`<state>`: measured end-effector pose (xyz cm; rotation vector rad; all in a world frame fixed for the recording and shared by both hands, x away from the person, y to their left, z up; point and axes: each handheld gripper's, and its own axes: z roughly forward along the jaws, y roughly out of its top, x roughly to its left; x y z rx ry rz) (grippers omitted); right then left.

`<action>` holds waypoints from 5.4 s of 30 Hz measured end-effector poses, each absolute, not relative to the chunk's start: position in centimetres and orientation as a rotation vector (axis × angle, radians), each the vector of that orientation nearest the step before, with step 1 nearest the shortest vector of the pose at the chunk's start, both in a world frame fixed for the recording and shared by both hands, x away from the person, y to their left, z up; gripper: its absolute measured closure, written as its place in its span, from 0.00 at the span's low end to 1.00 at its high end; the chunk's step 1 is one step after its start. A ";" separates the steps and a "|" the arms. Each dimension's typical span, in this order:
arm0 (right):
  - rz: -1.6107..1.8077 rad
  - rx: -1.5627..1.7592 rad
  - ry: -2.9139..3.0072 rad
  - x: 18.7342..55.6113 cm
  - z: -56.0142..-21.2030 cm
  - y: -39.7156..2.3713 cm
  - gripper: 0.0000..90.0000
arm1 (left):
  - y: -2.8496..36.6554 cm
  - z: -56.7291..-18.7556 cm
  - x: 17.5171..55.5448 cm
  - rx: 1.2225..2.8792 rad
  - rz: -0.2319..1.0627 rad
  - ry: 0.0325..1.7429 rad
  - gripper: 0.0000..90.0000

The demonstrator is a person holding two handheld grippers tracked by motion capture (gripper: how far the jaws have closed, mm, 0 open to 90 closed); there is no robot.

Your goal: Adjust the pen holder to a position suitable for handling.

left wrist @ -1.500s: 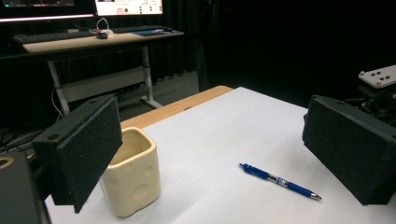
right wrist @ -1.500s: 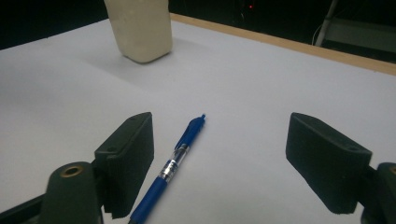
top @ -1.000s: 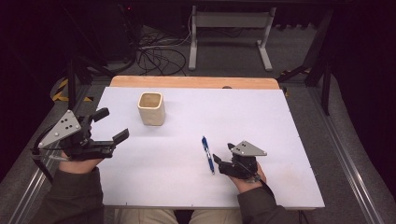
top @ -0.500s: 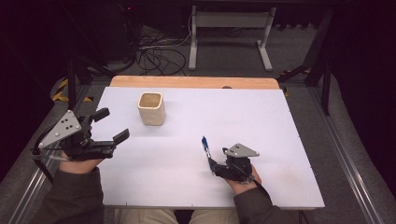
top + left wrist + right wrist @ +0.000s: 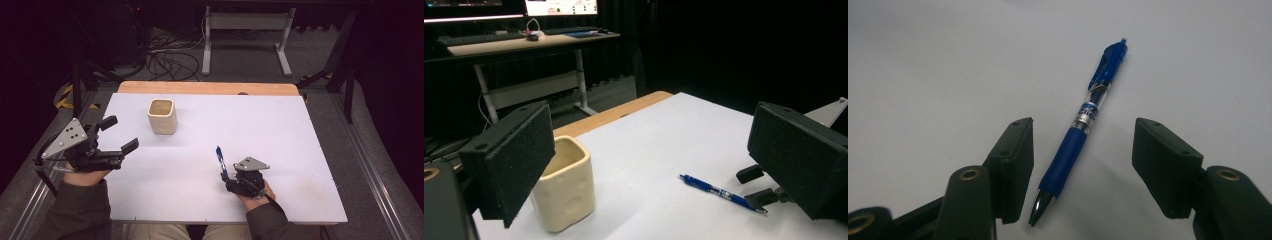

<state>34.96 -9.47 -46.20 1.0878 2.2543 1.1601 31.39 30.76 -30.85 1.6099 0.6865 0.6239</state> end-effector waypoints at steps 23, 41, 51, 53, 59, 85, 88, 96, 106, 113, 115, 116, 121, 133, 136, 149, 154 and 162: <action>1.065 1.110 2.276 34.2 -46.8 -8.5 0.67 | 30.8 -30.9 31.5 1.613 0.621 0.685 0.07; 1.058 1.146 2.265 34.1 -46.8 -8.6 0.88 | 30.5 -30.9 31.4 1.622 0.626 0.682 0.07; 1.093 1.091 2.248 34.1 -46.1 -8.5 0.90 | 30.3 -31.1 31.5 1.625 0.624 0.678 0.08; 1.107 1.071 2.237 33.9 -45.8 -8.5 0.90 | 30.3 -31.1 31.5 1.627 0.624 0.678 0.09; 1.162 1.037 2.200 33.6 -44.9 -8.9 0.90 | 29.7 -31.4 31.7 1.648 0.620 0.672 0.09; 1.332 0.974 2.244 34.4 -39.9 -10.5 0.90 | 26.4 -34.4 33.4 1.779 0.588 0.620 0.11; 1.332 0.946 2.252 34.5 -39.2 -10.3 0.90 | 25.9 -34.8 33.5 1.798 0.583 0.611 0.11; 1.356 0.879 2.259 34.7 -37.3 -9.6 0.90 | 25.0 -35.4 33.7 1.828 0.586 0.595 0.11; 1.379 0.846 2.304 35.0 -35.9 -9.4 0.90 | 24.0 -36.2 34.0 1.883 0.625 0.574 0.16; 1.400 0.844 2.349 35.4 -35.0 -9.1 0.90 | 23.2 -36.9 34.1 1.940 0.684 0.550 0.20; 1.406 0.848 2.364 35.6 -34.7 -9.0 0.90 | 23.0 -37.0 34.0 1.955 0.696 0.543 0.22; 1.411 0.855 2.377 35.8 -34.4 -8.8 0.90 | 22.9 -37.1 34.0 1.965 0.714 0.534 0.24; 1.419 0.856 2.396 36.1 -33.9 -8.6 0.90 | 22.5 -37.4 33.9 1.995 0.770 0.505 0.28; 1.422 0.837 2.441 37.0 -33.5 -8.0 0.90 | 21.9 -38.0 33.9 2.021 0.866 0.474 0.35; 1.419 0.836 2.451 37.2 -33.6 -8.0 0.90 | 21.7 -38.1 34.0 2.023 0.882 0.478 0.35; 1.413 0.849 2.485 38.1 -33.4 -8.1 0.90 | 20.5 -38.9 33.9 2.077 0.982 0.421 0.40; 1.413 0.846 2.500 38.2 -33.5 -8.0 0.90 | 19.8 -38.9 33.7 2.081 1.037 0.383 0.42; 1.407 0.839 2.518 38.0 -33.6 -8.0 0.90 | 18.4 -39.2 33.5 2.113 1.124 0.319 0.46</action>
